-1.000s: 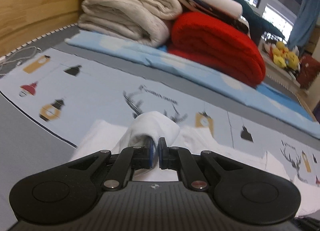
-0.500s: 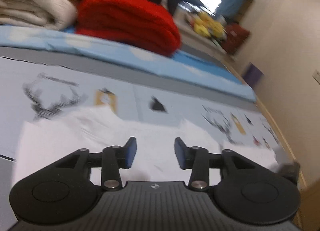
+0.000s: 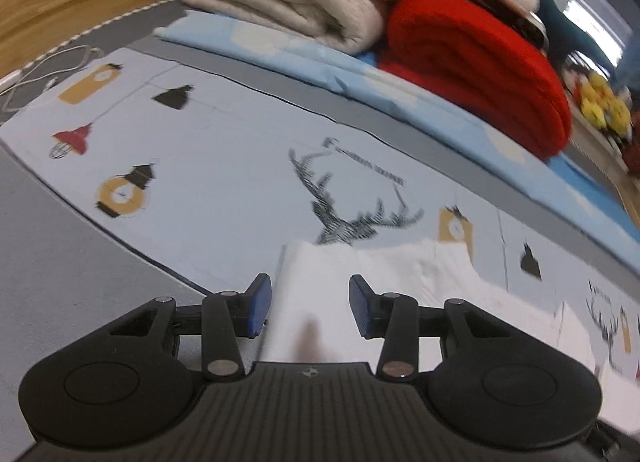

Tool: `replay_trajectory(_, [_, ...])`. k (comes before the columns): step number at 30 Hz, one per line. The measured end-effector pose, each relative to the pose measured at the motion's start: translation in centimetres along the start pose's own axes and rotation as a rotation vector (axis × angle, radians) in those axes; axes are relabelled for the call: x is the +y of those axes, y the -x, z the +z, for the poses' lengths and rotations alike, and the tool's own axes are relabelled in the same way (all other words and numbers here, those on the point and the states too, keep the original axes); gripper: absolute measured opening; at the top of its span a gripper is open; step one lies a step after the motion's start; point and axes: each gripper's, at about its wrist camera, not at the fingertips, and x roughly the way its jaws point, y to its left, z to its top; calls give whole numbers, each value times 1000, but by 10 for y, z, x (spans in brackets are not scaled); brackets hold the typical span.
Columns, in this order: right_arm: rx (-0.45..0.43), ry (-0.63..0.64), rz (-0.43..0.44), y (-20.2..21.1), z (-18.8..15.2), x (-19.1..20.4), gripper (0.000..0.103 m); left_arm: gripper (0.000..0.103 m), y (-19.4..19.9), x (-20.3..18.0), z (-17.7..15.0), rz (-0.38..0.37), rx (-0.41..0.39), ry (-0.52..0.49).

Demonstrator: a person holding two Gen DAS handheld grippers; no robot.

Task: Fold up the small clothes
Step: 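Carry the sleeve across the shirt body with the left gripper, release, then close the right gripper on the other sleeve cuff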

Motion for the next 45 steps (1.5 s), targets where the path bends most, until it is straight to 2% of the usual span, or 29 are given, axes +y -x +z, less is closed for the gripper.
replay_trajectory(5, [5, 147, -10, -17, -3, 27, 42, 47, -2, -13, -4, -41, 36, -42])
replay_trajectory(9, [45, 253, -82, -36, -11, 39, 42, 47, -3, -14, -1, -47, 46, -36])
replay_trajectory(15, [79, 282, -112, -46, -20, 36, 40, 47, -2, -10, 4, -48, 48, -5])
replay_trajectory(16, [78, 283, -110, -46, -20, 36, 38, 47, -2, -10, 4, -49, 50, -7])
replay_trajectory(20, [79, 279, -93, -45, -22, 34, 11, 47, -3, -12, 2, -47, 54, -10])
replay_trajectory(24, [60, 238, -86, -38, -20, 29, 9, 47, -4, -14, 2, -44, 55, -3])
replay_trajectory(27, [6, 128, -61, -23, -11, 16, 8, 47, -5, -16, 1, -46, 56, -7])
replay_trajectory(30, [-117, -25, -58, 4, 0, -6, 8, 47, -5, -16, 2, -48, 56, 8])
replay_trajectory(32, [-238, -176, -110, 26, 1, -26, 8, 47, -6, -14, 3, -45, 54, 17])
replay_trajectory(34, [-284, -343, -164, 39, -6, -50, 8, 47, -5, -13, 3, -43, 54, 19])
replay_trajectory(36, [-231, -495, -220, 35, -17, -76, 9, 47, -5, -13, 3, -37, 50, 15])
replay_trajectory(39, [-40, -757, -220, 11, -41, -119, 13, 47, -7, -14, 2, -27, 54, 6])
replay_trajectory(40, [-8, -808, -215, 7, -47, -126, 16, 47, -8, -14, 1, -28, 60, 8])
replay_trajectory(42, [17, -844, -184, 2, -52, -135, 24, 47, -11, -13, 0, -30, 70, 17])
replay_trajectory(45, [-7, -830, -174, 0, -45, -141, 34, 47, -14, -13, 0, -21, 71, 19])
